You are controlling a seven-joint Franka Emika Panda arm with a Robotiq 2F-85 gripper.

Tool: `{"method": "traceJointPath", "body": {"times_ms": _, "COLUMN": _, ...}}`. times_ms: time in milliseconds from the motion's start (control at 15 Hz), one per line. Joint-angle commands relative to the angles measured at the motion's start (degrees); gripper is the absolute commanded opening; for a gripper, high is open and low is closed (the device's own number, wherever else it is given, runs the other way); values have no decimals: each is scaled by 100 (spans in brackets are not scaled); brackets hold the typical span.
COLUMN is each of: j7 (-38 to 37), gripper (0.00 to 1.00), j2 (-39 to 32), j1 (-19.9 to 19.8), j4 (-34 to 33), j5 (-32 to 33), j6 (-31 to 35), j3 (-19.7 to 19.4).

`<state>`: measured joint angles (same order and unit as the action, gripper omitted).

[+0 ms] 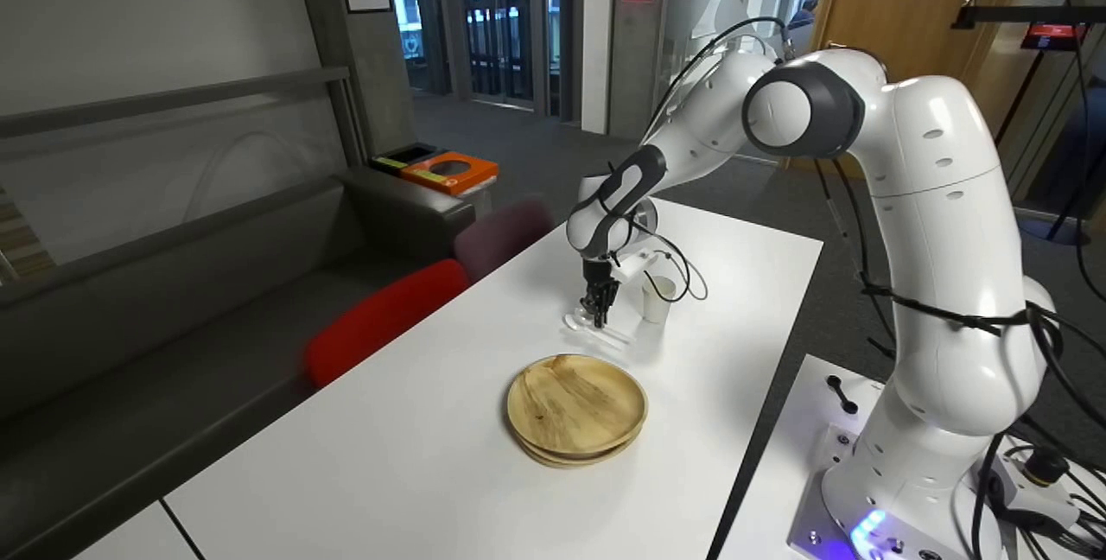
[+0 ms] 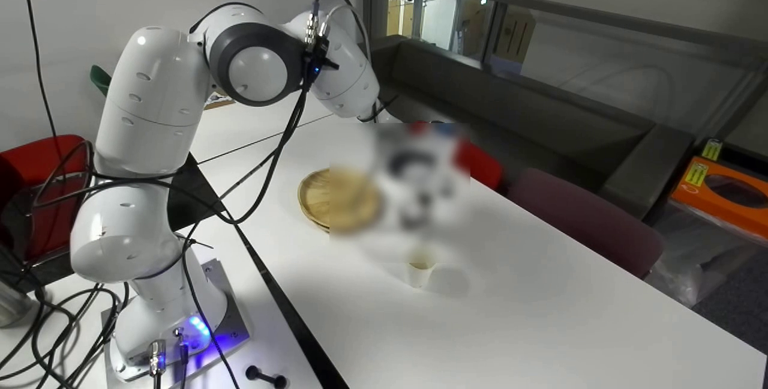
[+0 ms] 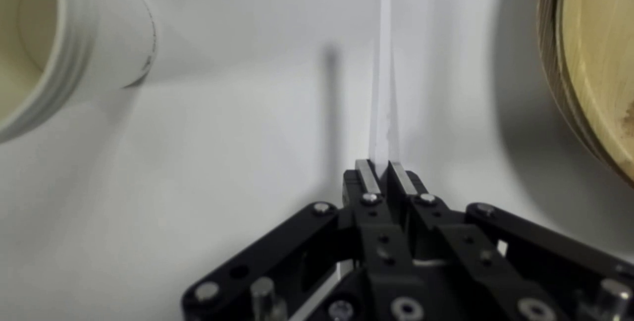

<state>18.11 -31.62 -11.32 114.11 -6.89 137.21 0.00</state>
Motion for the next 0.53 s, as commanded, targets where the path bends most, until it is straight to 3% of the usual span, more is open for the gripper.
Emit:
{"method": "traceJointPath", "body": {"times_ms": 0, "j7": -190, "gripper": 2, "j2": -87, "j1": 67, "j4": -203, "j5": 110, "j6": -158, "j3": -48}}
{"method": "traceJointPath", "body": {"times_ms": 467, "j7": -208, "gripper": 2, "j2": -208, "j1": 100, "j4": -280, "j5": 139, "j6": -172, "j3": -49}}
